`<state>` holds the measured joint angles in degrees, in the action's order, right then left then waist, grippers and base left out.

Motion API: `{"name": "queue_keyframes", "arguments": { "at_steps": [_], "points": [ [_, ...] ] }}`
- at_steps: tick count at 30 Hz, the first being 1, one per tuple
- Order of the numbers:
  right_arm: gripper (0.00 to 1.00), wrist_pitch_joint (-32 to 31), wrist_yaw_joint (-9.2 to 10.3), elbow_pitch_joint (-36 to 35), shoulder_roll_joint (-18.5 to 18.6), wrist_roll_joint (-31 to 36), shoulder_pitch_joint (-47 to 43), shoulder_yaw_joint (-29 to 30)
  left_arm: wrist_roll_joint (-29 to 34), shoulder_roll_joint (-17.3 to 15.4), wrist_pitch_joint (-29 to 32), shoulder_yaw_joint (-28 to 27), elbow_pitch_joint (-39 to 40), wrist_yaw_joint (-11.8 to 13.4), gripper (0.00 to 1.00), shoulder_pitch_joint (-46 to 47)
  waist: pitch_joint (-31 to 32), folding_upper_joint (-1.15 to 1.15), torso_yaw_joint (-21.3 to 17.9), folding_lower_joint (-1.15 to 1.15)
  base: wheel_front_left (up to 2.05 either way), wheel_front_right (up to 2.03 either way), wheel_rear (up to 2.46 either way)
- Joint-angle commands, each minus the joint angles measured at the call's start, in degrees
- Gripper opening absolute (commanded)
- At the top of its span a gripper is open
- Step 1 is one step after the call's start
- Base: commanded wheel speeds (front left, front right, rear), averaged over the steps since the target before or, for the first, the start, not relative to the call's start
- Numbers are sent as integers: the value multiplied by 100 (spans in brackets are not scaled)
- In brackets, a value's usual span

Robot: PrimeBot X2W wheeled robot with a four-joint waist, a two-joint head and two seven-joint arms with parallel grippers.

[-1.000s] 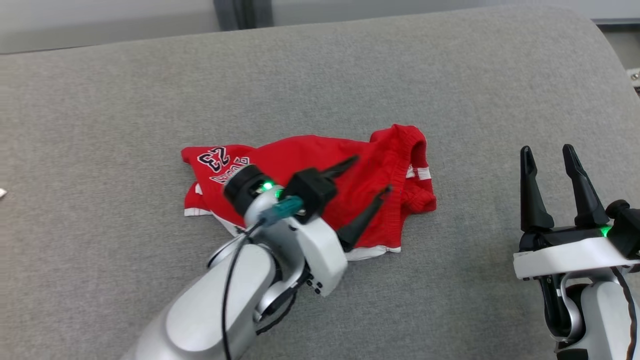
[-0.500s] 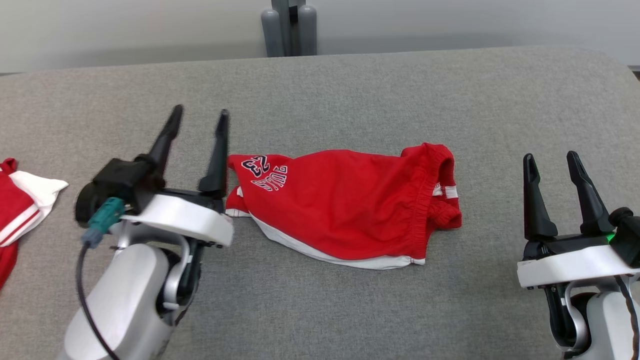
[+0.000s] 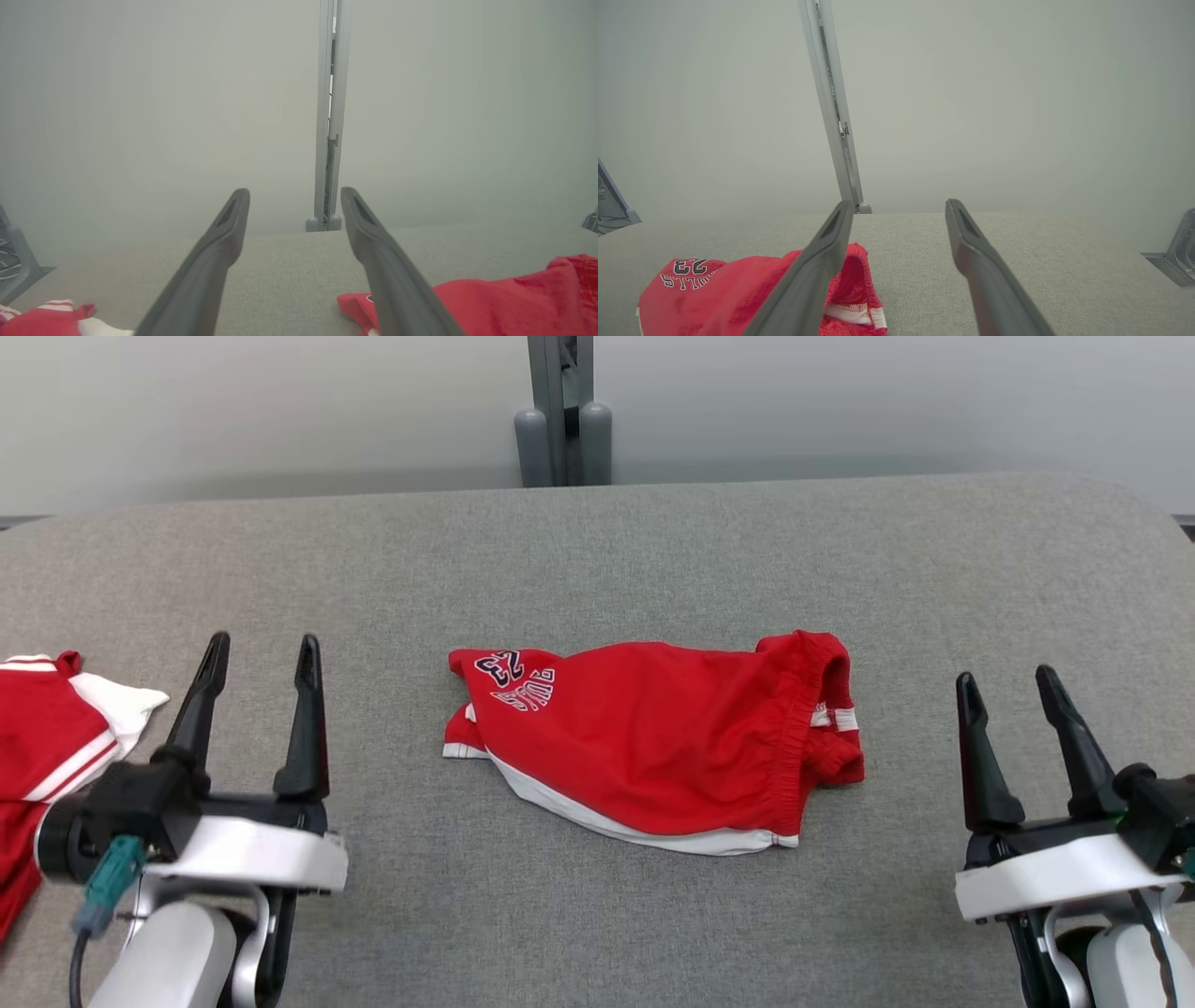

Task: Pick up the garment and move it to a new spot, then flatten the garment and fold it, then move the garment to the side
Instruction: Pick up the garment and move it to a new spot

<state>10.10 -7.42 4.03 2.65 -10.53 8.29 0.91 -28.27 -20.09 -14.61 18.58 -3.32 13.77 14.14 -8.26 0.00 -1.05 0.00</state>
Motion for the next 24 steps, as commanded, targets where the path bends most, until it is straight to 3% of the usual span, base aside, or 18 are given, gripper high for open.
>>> {"name": "queue_keyframes", "arguments": {
  "at_steps": [1,13,24],
  "points": [
    [100,-30,-13,-43,38,30,-105,-20,95,-67,-28,-24,92,42,100,-166,65,0,-5,0,0,0,0],
    [100,-130,-13,-128,39,-80,-590,71,305,-18,-46,-183,352,190,100,-1018,408,0,-43,0,0,0,0],
    [100,-174,-13,-236,37,-155,-734,95,356,-37,-25,-205,391,222,100,-1205,427,0,-85,0,0,0,0]
  ]
}}
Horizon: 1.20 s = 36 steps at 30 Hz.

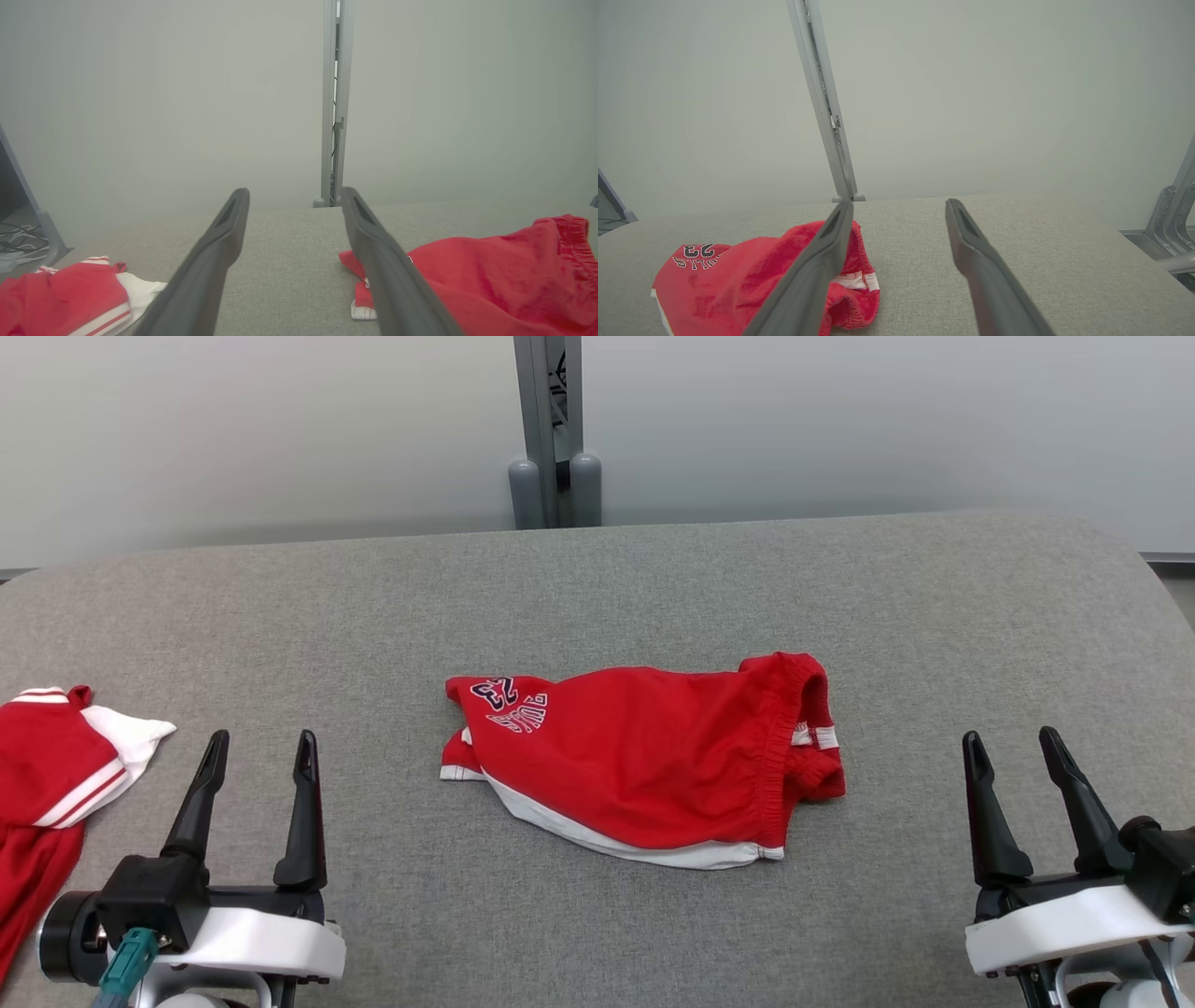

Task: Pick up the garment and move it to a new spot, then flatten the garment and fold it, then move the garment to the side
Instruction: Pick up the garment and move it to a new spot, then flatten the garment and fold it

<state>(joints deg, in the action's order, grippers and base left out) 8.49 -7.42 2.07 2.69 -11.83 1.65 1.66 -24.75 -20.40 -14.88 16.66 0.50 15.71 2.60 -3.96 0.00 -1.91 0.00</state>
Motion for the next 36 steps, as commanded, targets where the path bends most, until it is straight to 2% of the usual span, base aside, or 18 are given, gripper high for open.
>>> {"name": "queue_keyframes", "arguments": {
  "at_steps": [1,8,12,15,22,28,36],
  "points": [
    [100,-12,-13,-43,35,-26,-68,18,3,-8,10,-6,11,35,100,-48,-6,0,2,0,0,0,0],
    [100,-21,-13,-43,34,-34,-65,3,30,-31,94,36,37,87,100,-39,-15,0,25,0,0,0,0],
    [100,-29,-13,-56,34,-31,-29,-9,45,-90,315,190,-33,-38,100,136,-48,0,30,0,0,0,0],
    [100,-31,-13,-63,35,-28,34,-61,-39,-121,634,381,-225,-243,100,277,-115,0,-1,0,0,0,0],
    [100,22,-13,-59,37,-73,182,-190,-272,36,1209,891,-1195,-954,100,842,-413,0,-175,0,0,0,0],
    [100,78,-13,-20,35,-103,339,-258,-317,177,1261,1038,-2276,-1379,100,1573,-759,0,-384,0,0,0,0],
    [100,218,-13,69,36,-164,527,-276,-229,224,1124,1116,-3348,-1779,100,2539,-1155,0,-621,0,0,0,0]
  ]
}}
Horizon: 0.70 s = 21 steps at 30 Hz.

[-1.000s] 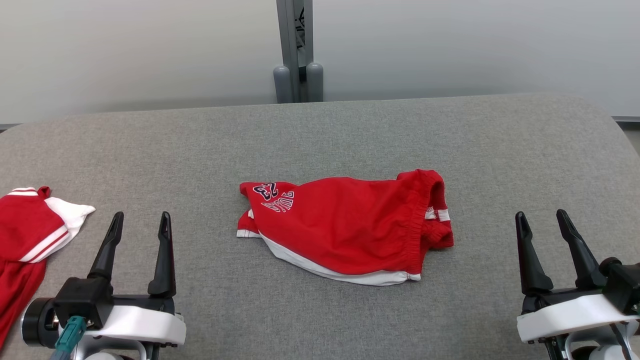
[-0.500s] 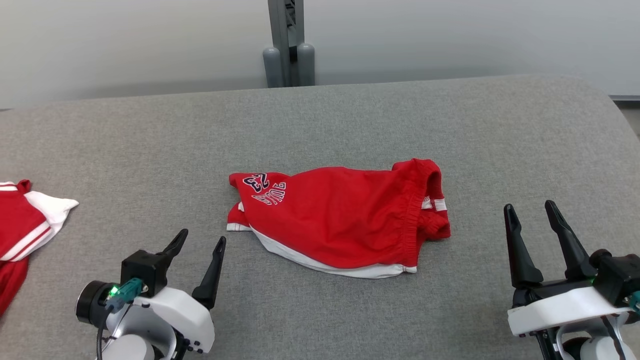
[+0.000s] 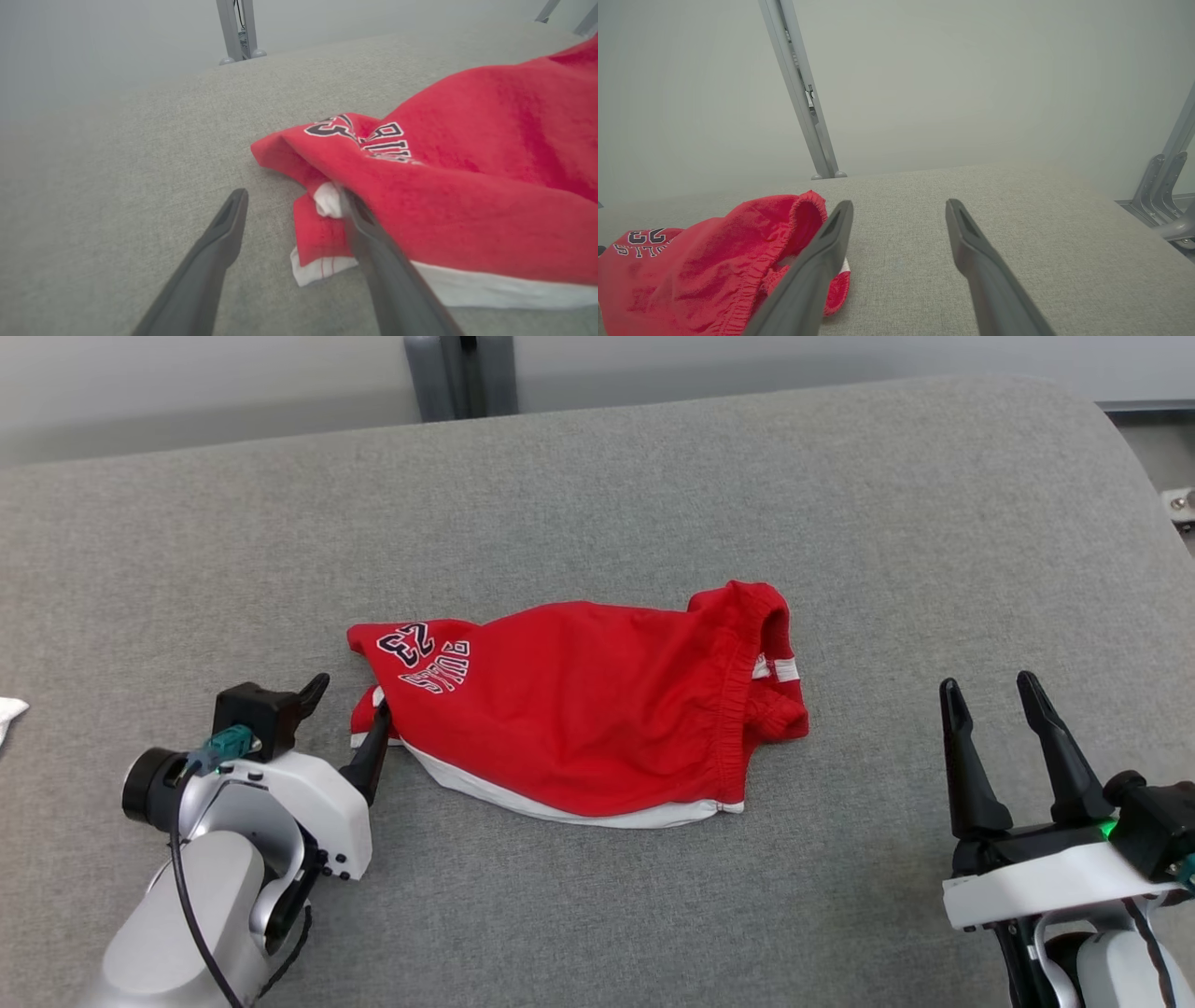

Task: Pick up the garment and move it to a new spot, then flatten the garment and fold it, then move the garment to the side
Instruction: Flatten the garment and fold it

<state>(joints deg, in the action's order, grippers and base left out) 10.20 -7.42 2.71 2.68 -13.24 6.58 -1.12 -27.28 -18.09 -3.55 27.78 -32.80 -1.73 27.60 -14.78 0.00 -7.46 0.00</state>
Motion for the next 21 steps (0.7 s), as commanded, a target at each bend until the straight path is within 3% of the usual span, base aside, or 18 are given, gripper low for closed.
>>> {"name": "queue_keyframes", "arguments": {
  "at_steps": [1,5,6,8,9,21],
  "points": [
    [100,63,-13,26,35,-37,47,0,9,3,14,20,-118,-68,100,115,-109,0,-83,0,0,0,0],
    [100,121,-13,91,36,-77,139,-23,-9,46,56,125,-480,-236,100,373,-224,0,-134,0,0,0,0],
    [100,144,-13,104,36,-84,146,-25,-3,70,29,156,-540,-280,90,424,-239,0,-138,0,0,0,0],
    [100,167,-13,124,35,-96,154,-29,23,116,-52,224,-615,-337,37,492,-267,0,-141,0,0,0,0],
    [100,180,-13,136,36,-106,179,-29,30,128,-96,239,-647,-347,0,521,-277,0,-139,0,0,0,0],
    [100,264,-13,258,35,-143,158,107,-89,119,-638,88,-248,-137,0,345,-138,0,88,0,0,0,0]
  ]
}}
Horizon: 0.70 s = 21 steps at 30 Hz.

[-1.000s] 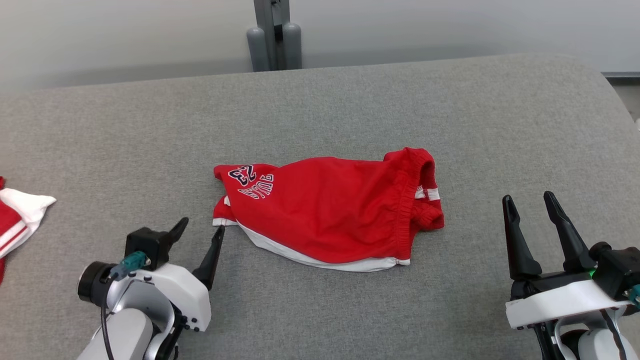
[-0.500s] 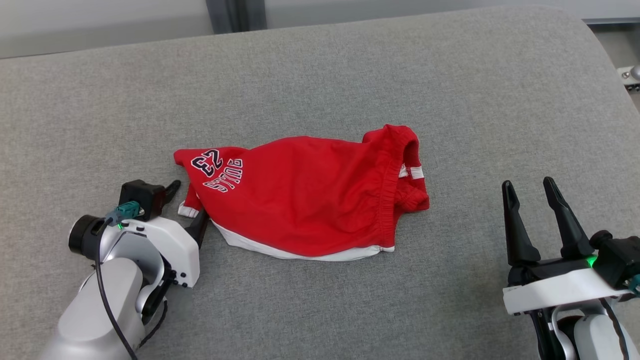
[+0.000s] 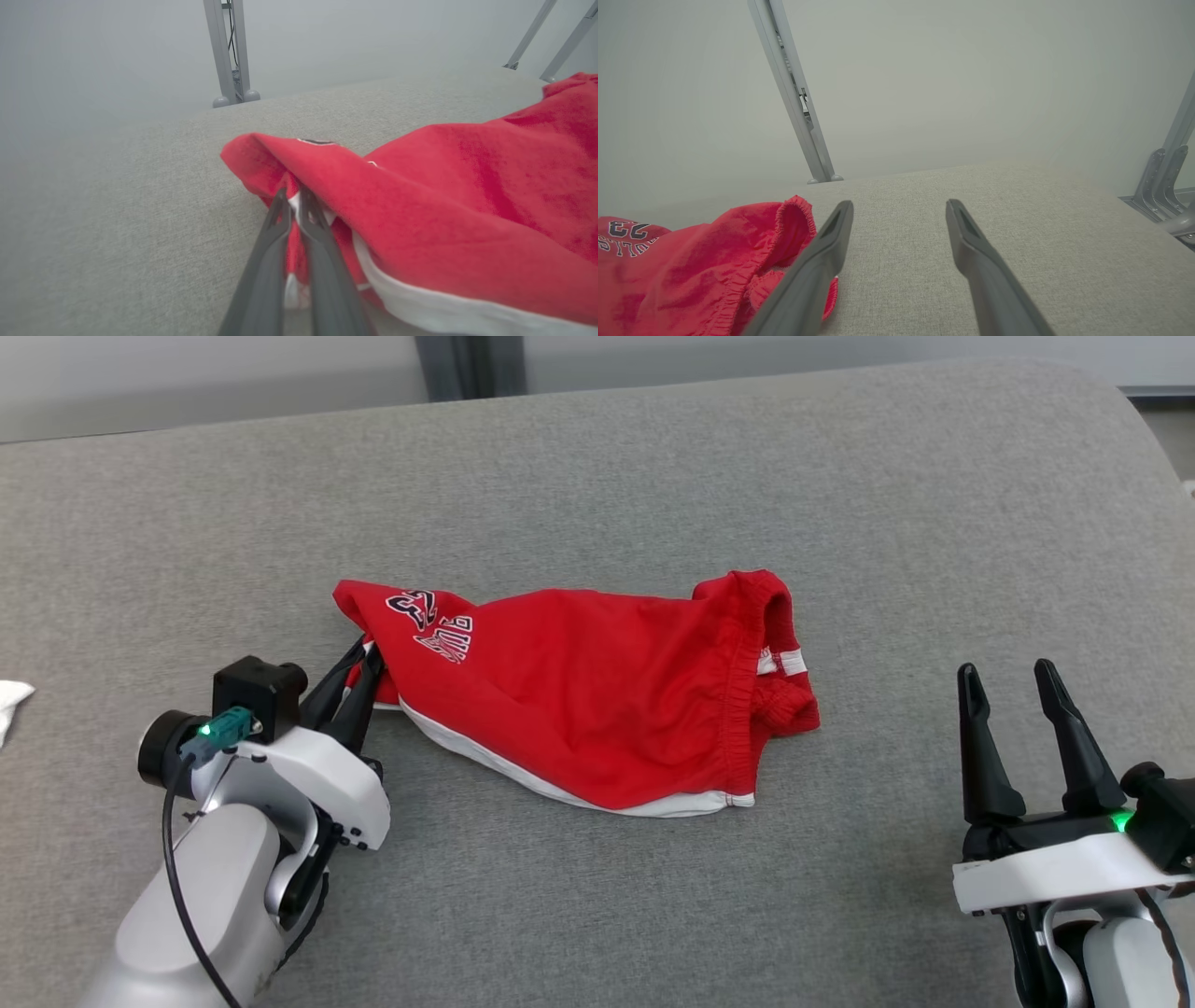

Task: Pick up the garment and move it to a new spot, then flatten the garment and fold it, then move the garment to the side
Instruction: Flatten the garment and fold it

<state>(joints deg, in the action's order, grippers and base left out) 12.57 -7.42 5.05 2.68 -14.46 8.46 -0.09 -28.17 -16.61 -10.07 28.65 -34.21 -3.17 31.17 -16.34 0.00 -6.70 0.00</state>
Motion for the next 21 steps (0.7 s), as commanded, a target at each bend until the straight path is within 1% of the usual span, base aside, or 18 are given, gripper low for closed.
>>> {"name": "queue_keyframes", "arguments": {
  "at_steps": [1,7,12,14,16,18,21],
  "points": [
    [100,22,-13,20,36,-21,-45,25,-23,-40,-6,-23,57,33,0,-65,40,0,54,0,0,0,0],
    [100,-35,-13,-19,36,-46,-97,98,-199,-236,250,-113,1278,311,0,-702,172,0,296,0,0,0,0],
    [100,-73,-13,-52,36,-53,-120,163,-329,-445,603,-217,2456,701,0,-1391,232,0,486,0,0,0,0],
    [100,-84,-13,-62,37,-71,-113,159,-435,-472,720,-266,2810,848,0,-1686,242,0,538,0,0,0,0],
    [100,-84,-13,-67,37,-79,-103,161,-564,-476,798,-322,3000,975,0,-1937,239,0,584,0,0,0,0],
    [100,-91,-13,-59,36,-85,-81,153,-676,-443,848,-343,3032,1023,0,-2117,228,0,623,0,0,0,0],
    [100,-102,-13,-35,38,-103,-41,137,-847,-319,852,-318,2851,977,0,-2235,214,0,659,0,0,0,0]
  ]
}}
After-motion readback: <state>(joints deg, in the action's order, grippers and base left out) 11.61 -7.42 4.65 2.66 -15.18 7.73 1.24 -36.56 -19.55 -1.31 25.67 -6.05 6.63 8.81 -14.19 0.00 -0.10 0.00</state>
